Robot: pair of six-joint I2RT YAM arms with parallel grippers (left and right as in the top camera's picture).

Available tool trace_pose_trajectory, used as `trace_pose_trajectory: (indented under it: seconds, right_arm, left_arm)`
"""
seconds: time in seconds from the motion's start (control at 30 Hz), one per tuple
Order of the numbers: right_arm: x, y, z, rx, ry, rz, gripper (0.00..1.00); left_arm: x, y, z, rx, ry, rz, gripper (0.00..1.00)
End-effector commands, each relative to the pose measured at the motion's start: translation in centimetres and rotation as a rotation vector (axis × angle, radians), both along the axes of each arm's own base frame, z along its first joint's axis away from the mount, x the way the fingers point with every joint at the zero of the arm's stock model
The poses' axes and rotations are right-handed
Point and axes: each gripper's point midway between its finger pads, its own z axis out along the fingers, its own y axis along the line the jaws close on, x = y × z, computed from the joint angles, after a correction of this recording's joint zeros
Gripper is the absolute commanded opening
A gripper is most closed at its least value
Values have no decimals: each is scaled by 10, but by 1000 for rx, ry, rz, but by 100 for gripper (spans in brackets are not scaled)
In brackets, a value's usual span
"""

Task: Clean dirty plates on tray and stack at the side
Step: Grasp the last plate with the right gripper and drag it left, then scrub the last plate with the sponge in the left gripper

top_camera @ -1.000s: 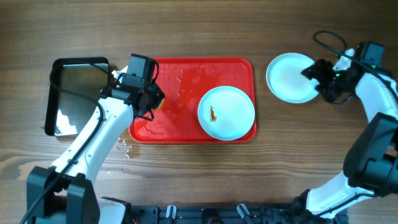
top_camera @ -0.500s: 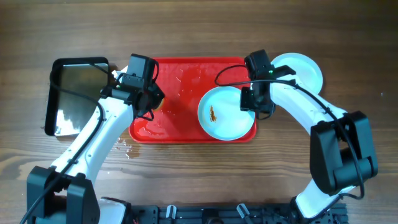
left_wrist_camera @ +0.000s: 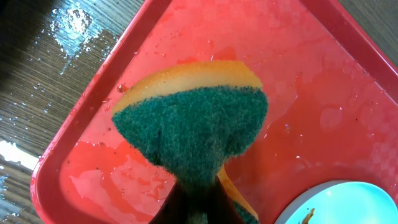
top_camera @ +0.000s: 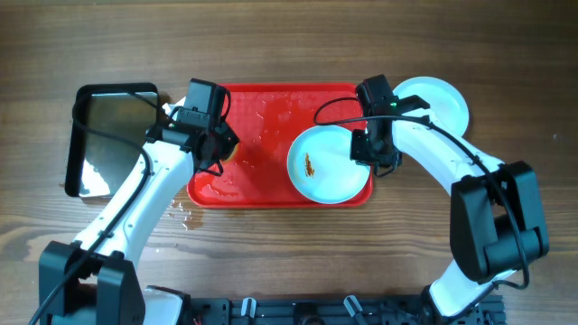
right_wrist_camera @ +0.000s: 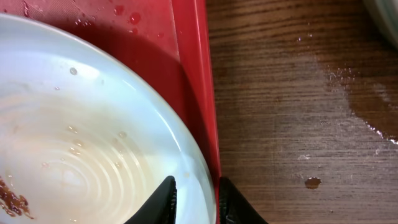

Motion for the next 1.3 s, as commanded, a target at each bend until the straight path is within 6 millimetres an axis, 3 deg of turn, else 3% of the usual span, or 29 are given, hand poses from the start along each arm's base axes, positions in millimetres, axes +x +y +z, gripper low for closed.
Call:
trace_pose_trajectory:
  seconds: [0.0, 0.07, 0.17, 0.33, 0.4, 0.43, 0.5, 0.57, 0.6, 0.73, 0.87, 0.97, 1.07, 1.2, 1.27]
  right_arm:
    - [-8, 3, -8, 18, 25, 11, 23]
    - [-10, 11, -16, 73, 19, 16, 22]
    - [1, 33, -12, 190, -21, 29, 19]
    - [13, 37, -15, 203, -63, 30, 14]
    - [15, 44, -29, 205, -55, 24, 14]
    - [3, 53, -55, 183, 10, 25, 14]
    - [-5, 57, -69, 170, 47, 42, 16]
    - [-1, 62, -67, 191, 29, 80, 14]
    - [1, 67, -66, 216, 18, 85, 6]
    - [18, 88, -60, 302, -44, 24, 4]
    - [24, 123, -53, 349, -119, 85, 4]
    - [21, 134, -51, 364, -125, 85, 4]
    - [20, 135, -51, 362, -122, 88, 4]
    - [19, 134, -52, 360, -117, 88, 4]
    - [18, 133, -52, 357, -112, 87, 4]
  left_arm:
    - [1, 0, -1, 5, 3, -11, 4]
    - [1, 0, -1, 5, 3, -11, 4]
    - [1, 0, -1, 5, 3, -11, 4]
    - [2, 0, -1, 3, -1, -11, 4]
    - [2, 0, -1, 3, -1, -11, 4]
    - [0, 0, -1, 6, 7, -11, 4]
    - [-1, 1, -2, 7, 10, -11, 4]
    - [0, 0, -1, 6, 7, -11, 4]
    - [1, 0, -1, 5, 4, -11, 4]
    - [4, -3, 0, -2, -10, -32, 4]
    - [14, -26, 7, -17, -75, -183, 4]
    - [22, -38, 3, -14, -102, -228, 4]
    - [22, -49, -31, -37, -25, -255, 4]
    - [27, -98, -60, -203, -6, -382, 4]
    - [25, -111, -71, -203, 0, -412, 4]
